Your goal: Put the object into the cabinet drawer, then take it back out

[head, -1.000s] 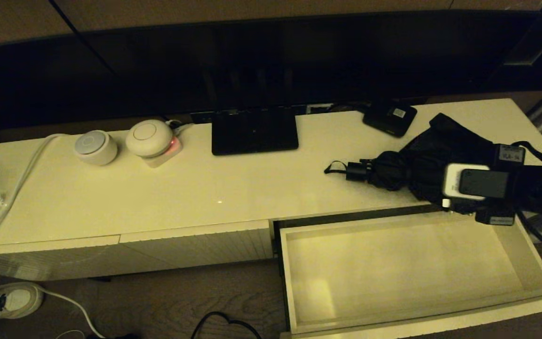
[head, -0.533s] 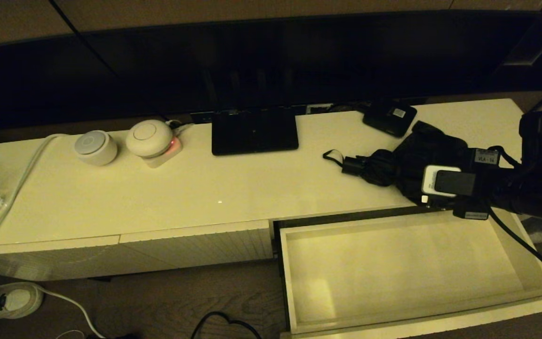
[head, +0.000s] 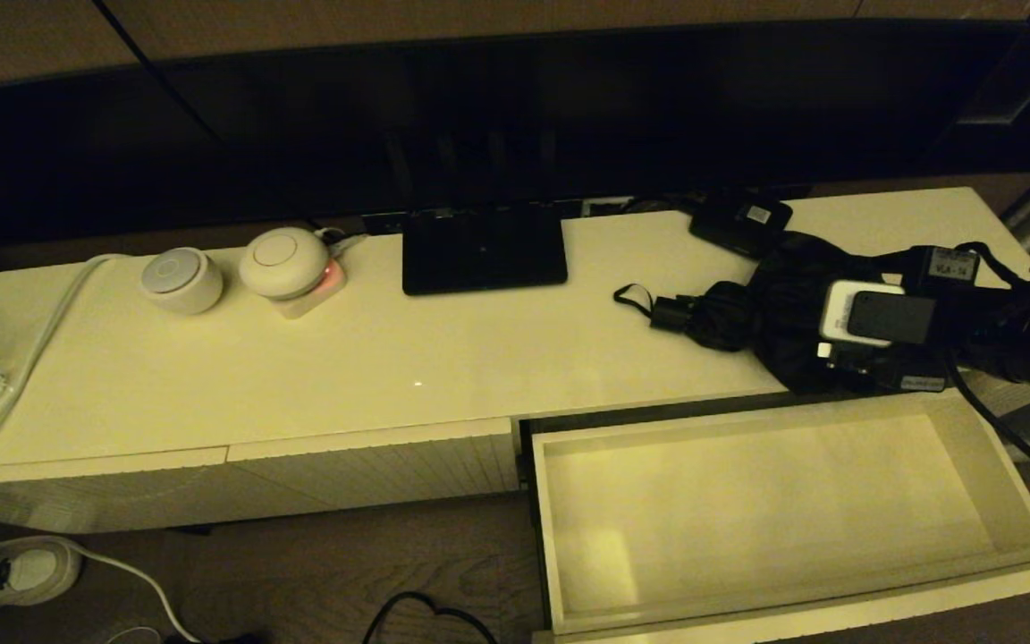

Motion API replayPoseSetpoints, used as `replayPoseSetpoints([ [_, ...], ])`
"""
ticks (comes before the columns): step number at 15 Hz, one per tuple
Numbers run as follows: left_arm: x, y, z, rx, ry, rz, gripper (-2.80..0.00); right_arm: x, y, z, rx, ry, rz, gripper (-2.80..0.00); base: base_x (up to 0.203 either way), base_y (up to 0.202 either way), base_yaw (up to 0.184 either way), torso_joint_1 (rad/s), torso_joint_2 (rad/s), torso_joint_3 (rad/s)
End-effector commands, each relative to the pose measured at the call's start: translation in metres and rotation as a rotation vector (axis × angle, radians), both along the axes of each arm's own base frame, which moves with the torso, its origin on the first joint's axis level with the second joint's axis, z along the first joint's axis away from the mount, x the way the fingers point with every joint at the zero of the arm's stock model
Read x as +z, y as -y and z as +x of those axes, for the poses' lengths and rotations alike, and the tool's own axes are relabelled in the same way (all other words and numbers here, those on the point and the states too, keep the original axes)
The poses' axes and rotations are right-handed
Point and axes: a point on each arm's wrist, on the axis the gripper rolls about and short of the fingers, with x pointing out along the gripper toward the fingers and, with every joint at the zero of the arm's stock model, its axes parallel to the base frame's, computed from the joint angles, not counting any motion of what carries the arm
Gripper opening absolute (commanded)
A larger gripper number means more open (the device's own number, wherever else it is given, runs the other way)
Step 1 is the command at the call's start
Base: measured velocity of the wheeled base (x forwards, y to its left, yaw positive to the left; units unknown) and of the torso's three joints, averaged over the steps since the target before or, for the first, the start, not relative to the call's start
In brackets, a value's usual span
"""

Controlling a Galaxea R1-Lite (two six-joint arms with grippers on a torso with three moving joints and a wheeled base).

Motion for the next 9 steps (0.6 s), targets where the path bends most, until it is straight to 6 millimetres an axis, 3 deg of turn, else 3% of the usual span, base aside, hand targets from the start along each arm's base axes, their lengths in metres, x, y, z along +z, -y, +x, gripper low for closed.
replayPoseSetpoints([
  [1,-0.001,0.000,0.000,0.001,-0.003,0.000,-2.80,0.009,0.006,-0.036,0.005,0.004,-0.008,0.00,0.000,0.000,0.000,0.000,0.00,0.000],
  [4,-0.001,0.000,0.000,0.001,-0.003,0.000,-2.80,-0.014,0.012,-0.079,0.019,-0.120,-0.029,0.00,0.000,0.000,0.000,0.000,0.00,0.000],
  [5,-0.001,0.000,0.000,0.001,-0.003,0.000,-2.80,-0.025,0.014,-0.089,0.022,-0.162,-0.034,-1.99,0.000,0.000,0.000,0.000,0.00,0.000],
  [6,-0.001,0.000,0.000,0.001,-0.003,0.000,-2.80,-0.036,0.015,-0.099,0.025,-0.202,-0.038,-2.80,0.000,0.000,0.000,0.000,0.00,0.000],
  [9,-0.001,0.000,0.000,0.001,-0.003,0.000,-2.80,-0.074,0.015,-0.122,0.059,-0.328,-0.056,-2.80,0.000,0.000,0.000,0.000,0.00,0.000],
])
